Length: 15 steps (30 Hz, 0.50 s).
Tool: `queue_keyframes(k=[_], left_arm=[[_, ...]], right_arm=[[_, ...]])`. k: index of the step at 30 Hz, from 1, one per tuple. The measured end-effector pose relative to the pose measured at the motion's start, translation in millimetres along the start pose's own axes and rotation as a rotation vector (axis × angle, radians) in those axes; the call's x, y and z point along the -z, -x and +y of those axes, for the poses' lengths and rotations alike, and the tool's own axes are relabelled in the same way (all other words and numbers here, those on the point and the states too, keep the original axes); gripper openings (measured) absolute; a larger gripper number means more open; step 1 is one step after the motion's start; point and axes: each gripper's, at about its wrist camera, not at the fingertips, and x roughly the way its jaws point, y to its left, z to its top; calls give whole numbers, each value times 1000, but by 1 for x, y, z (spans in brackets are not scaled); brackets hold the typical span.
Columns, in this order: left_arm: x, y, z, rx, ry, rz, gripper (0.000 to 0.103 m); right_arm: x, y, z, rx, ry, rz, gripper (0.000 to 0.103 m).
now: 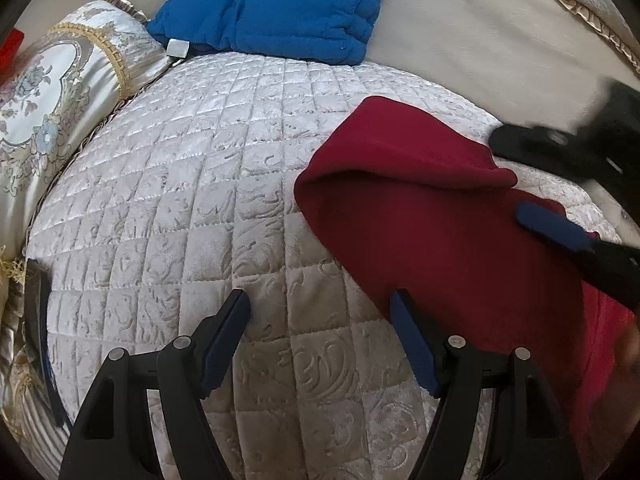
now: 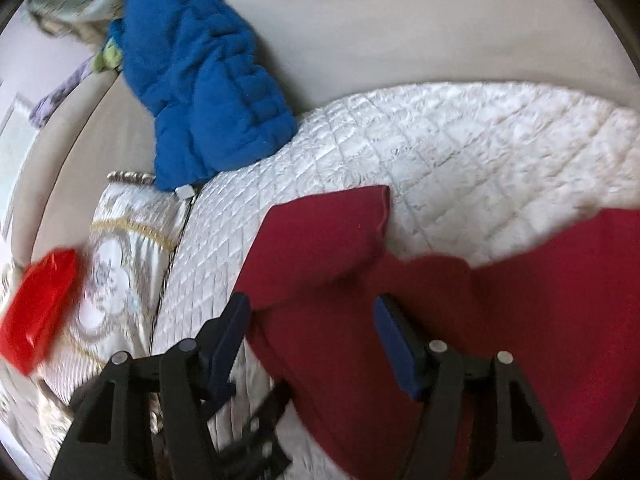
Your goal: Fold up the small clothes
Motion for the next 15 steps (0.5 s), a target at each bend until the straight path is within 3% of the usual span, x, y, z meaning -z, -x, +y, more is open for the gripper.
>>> queue_keyframes(k=[4,6,7,8,13,15], left_arm=[[0,-2,-2,-7,-7,-9,52],[-1,-2,-3,-8,-8,-11,52],[-1,-2,-3,-10,-9,-15,52],[-1,-3,-3,-13,-12,-18,52],[0,2,-5,-26,-20,-40,52],[0,13,-6,9,-24,-79,39]], right_arm=[[-10,-21,3,24,16,-10,67],[-13,-25,2,62,27,-16,49],[-13,-27,1,78,28,-10,25],[-14,-26,0,83,23,-5,10],[-12,18,6,80,56,-87,7],[-11,52,10,79,79,-139,7]])
